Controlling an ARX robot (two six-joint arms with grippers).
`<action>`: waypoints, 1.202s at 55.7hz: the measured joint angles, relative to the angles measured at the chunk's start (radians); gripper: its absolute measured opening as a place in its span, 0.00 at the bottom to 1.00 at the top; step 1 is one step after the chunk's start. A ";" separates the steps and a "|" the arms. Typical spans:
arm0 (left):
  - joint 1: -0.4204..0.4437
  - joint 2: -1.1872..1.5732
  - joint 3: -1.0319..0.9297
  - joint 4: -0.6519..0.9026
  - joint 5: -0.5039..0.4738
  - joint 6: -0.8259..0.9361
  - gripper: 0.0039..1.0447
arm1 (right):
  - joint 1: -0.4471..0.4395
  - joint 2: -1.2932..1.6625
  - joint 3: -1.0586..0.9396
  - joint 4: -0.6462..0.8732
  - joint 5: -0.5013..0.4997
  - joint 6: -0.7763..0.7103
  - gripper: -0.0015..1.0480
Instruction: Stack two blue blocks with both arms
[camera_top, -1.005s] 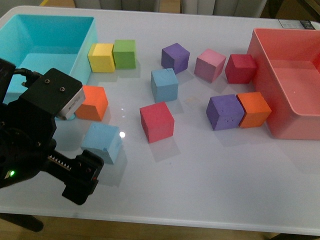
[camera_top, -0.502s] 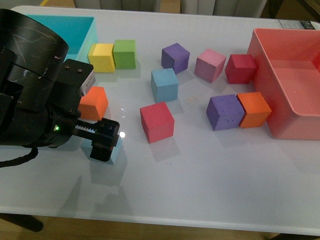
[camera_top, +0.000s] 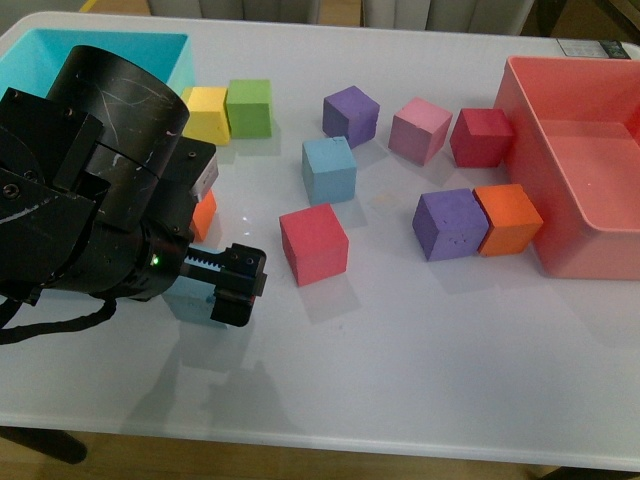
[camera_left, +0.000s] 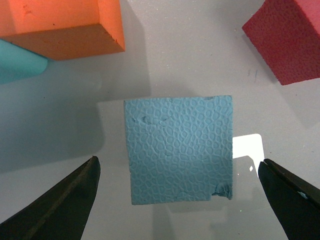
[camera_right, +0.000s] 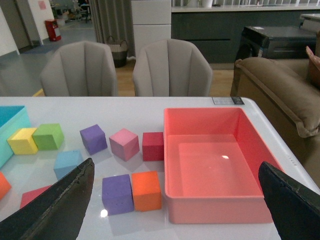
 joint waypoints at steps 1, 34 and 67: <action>0.000 0.002 0.001 0.000 -0.002 0.000 0.92 | 0.000 0.000 0.000 0.000 0.000 0.000 0.91; -0.006 0.099 0.075 -0.028 -0.021 -0.036 0.92 | 0.000 0.000 0.000 0.000 0.000 0.000 0.91; -0.029 -0.009 0.049 -0.123 -0.022 -0.131 0.42 | 0.000 0.000 0.000 0.000 0.000 0.000 0.91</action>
